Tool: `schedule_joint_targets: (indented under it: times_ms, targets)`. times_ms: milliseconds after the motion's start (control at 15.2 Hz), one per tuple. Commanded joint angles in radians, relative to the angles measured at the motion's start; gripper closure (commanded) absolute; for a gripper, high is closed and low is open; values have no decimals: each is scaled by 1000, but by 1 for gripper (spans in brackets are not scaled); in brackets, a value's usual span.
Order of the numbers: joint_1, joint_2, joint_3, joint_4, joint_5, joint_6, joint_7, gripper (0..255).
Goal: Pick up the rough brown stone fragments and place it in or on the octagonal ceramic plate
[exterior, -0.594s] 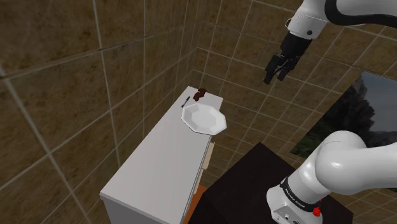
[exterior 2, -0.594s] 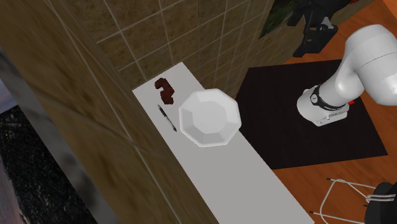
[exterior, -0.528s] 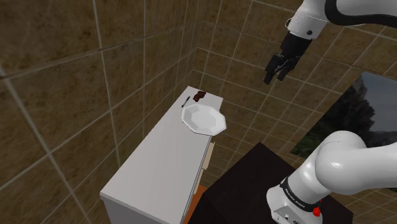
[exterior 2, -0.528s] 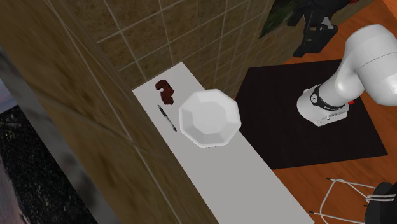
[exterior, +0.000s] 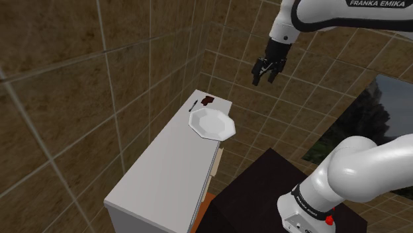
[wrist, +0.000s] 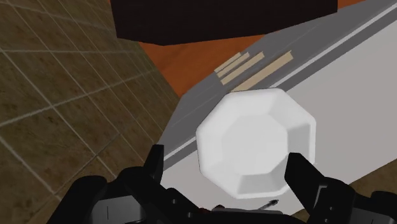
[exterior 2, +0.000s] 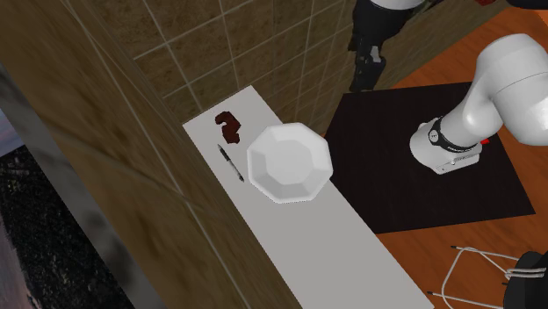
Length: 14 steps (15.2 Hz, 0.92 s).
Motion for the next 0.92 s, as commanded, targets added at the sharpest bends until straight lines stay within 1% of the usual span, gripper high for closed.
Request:
schedule_joint_targets:
  times_ms: [0, 462, 858]
  targets:
    - [0, 90, 2, 31, 1, 45, 16, 0]
    - [-7, 385, -6, 199, -1, 126, 47, 0]
    - [-16, 640, -15, 394, 3, 147, 67, 0]
